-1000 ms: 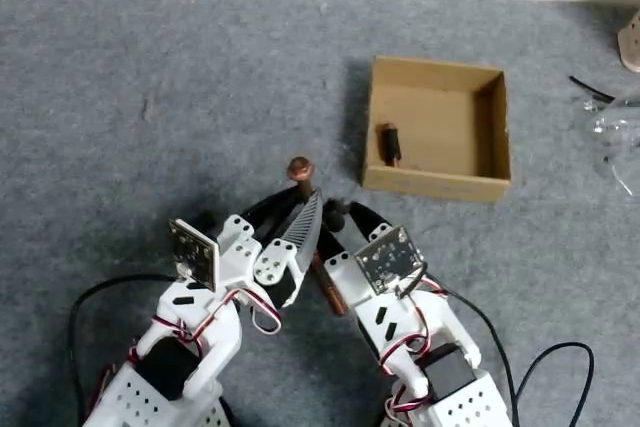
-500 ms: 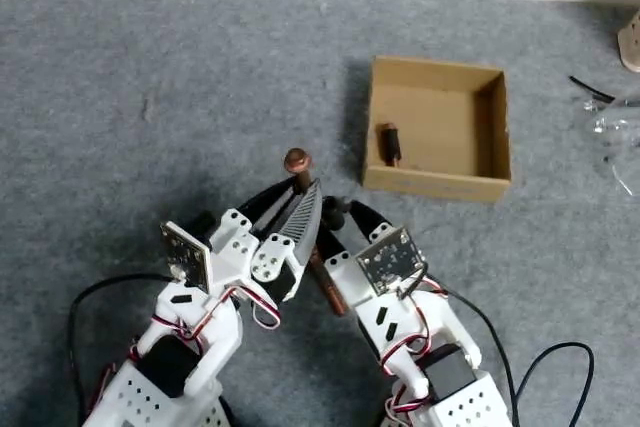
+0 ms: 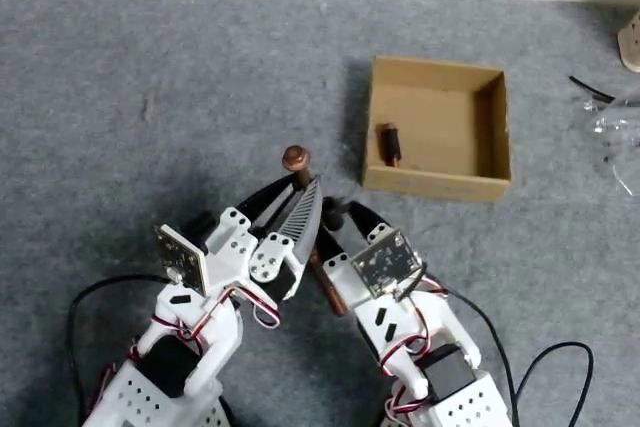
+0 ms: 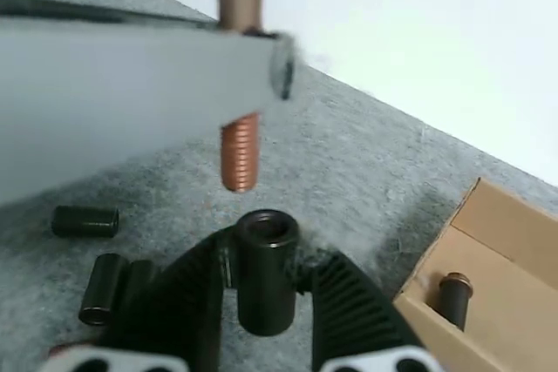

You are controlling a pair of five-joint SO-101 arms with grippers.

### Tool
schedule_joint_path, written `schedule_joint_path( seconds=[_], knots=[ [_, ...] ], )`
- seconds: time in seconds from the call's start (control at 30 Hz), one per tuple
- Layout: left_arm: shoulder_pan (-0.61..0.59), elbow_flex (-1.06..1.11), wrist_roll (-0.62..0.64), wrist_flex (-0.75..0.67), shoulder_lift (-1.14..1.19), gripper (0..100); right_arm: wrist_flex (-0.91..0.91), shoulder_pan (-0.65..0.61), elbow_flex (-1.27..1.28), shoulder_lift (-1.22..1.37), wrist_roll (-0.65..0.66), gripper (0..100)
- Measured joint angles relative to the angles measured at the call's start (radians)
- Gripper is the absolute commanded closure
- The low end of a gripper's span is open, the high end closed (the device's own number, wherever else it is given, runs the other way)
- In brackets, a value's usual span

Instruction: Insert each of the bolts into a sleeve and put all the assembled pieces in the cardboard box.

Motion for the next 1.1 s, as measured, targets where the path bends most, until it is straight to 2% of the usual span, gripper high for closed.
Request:
schedule_joint_path(
  seconds=[0.33, 0.5, 0.77, 1.1],
  knots=[
    [0.0, 0.0, 0.0, 0.0, 0.0, 99, 0.0, -0.002, 0.0, 0.0, 0.006, 99.4],
    [0.06, 0.0, 0.0, 0.0, 0.0, 99, 0.0, -0.002, 0.0, 0.0, 0.006, 99.4],
    [0.055, 0.0, 0.0, 0.0, 0.0, 99, 0.074, -0.005, 0.0, 0.0, 0.006, 99.4],
    [0.055, 0.0, 0.002, 0.015, 0.0, 99, 0.075, -0.005, 0.0, -0.002, 0.006, 99.4]
  ],
)
